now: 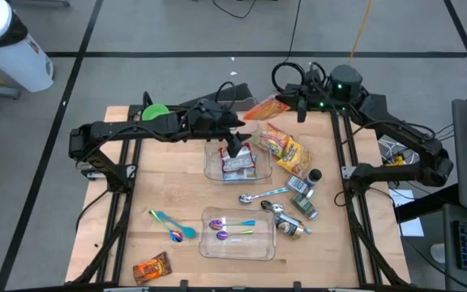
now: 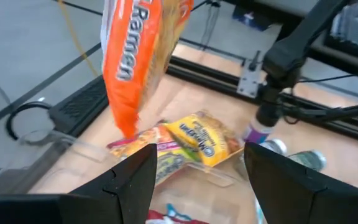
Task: Pick & Place Food Item
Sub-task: Put the orange noodle pack into the middle transparent bin
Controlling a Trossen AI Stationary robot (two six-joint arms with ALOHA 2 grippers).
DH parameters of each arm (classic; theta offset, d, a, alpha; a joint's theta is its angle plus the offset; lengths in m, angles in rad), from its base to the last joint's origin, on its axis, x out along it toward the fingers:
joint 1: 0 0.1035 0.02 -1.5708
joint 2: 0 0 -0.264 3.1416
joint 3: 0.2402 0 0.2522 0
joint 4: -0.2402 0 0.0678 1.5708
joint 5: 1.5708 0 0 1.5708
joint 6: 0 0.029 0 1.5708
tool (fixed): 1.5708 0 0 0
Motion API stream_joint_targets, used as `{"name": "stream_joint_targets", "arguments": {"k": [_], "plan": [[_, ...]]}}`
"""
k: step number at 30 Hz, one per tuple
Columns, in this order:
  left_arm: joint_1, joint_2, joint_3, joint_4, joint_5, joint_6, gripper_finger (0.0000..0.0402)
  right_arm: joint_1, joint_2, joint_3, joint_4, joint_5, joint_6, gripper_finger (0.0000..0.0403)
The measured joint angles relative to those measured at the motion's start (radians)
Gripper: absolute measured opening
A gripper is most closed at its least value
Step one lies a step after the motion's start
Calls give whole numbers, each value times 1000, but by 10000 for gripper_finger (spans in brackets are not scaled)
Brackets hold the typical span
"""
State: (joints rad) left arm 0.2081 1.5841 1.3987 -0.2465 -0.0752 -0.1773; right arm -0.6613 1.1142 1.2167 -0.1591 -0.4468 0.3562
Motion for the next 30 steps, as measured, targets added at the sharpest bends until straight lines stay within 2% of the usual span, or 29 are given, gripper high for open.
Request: {"name": "stream_joint_targets", "arguments": {"k": [10, 18, 27, 30], "plan": [[0, 0, 0, -10, -46, 0, 246, 4, 0, 0, 20, 0, 31, 0], [9, 0, 0, 0, -136, -9, 246, 29, 0, 0, 27, -1, 44, 0], [22, 0, 0, 88, -132, -35, 246, 84, 0, 1, 89, 3, 59, 0], [23, 0, 0, 88, -86, -34, 245, 95, 0, 1, 90, 6, 59, 0]]}}
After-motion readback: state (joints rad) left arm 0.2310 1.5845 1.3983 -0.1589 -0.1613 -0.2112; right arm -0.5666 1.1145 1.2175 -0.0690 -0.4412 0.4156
